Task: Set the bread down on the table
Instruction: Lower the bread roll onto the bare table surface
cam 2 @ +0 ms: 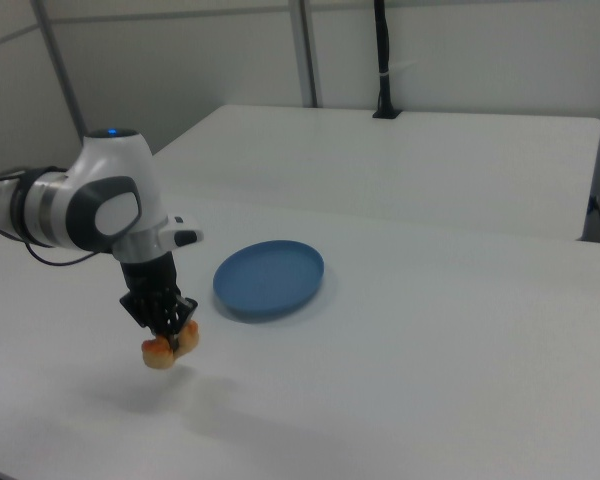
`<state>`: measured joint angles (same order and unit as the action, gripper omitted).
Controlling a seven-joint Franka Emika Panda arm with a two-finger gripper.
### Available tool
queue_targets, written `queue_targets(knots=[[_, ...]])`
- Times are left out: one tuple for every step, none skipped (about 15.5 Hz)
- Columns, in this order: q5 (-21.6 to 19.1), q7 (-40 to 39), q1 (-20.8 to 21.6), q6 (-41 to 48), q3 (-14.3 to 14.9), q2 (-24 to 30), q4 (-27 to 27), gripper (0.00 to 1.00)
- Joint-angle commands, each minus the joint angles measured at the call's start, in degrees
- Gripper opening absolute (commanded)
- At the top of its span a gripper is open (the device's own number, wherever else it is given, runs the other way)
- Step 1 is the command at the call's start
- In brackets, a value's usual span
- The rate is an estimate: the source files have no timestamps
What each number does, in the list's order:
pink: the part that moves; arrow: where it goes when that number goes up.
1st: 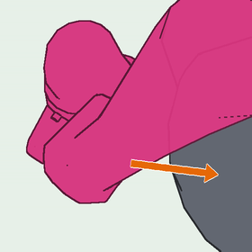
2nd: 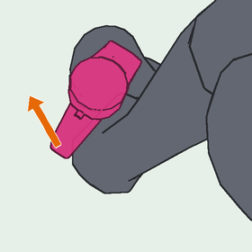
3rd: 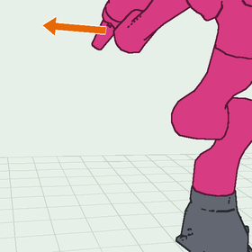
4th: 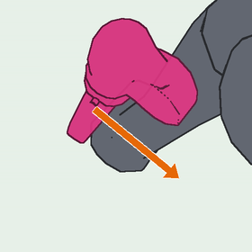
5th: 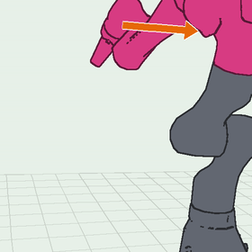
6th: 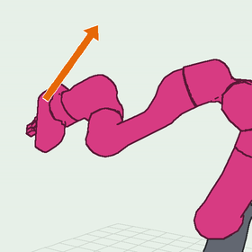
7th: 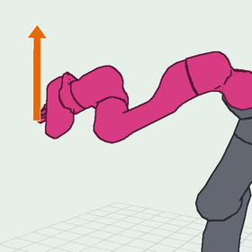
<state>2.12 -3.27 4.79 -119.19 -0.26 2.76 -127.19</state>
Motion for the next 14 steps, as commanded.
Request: queue_targets(knots=[[3.06,3.53,-0.05,-2.80,-1.14,-4.50,-0.43,0.02],[3.58,3.80,-0.05,-2.89,-1.14,-5.39,-0.43,0.03],[4.37,4.06,-0.05,-3.06,-1.14,-5.92,-0.43,0.04],[4.73,4.06,-0.13,-3.33,-1.23,-6.36,-0.43,0.08],[4.73,4.06,-0.13,-3.24,-1.14,-6.88,-0.43,0.14],[4.73,4.15,-0.22,-3.15,-1.14,-7.76,-0.43,0.23],[4.73,4.41,-0.22,-3.15,-1.14,-8.29,-0.43,0.31],[4.82,5.63,-0.22,-3.15,-1.14,-9.08,-0.34,0.41],[4.99,7.21,-0.22,-3.07,-1.14,-9.96,-0.25,0.56],[5.78,7.84,-0.14,-2.80,-1.14,-10.23,-0.25,0.75],[5.96,7.84,-0.13,-2.45,-1.23,-10.23,-0.25,0.84],[6.05,7.84,-0.13,-1.93,-1.14,-10.14,-0.25,0.91],[6.05,7.84,-0.13,-1.31,-1.14,-10.14,-0.16,0.97],[6.05,7.93,-0.13,-0.44,-1.14,-9.97,-0.16,0.99]])
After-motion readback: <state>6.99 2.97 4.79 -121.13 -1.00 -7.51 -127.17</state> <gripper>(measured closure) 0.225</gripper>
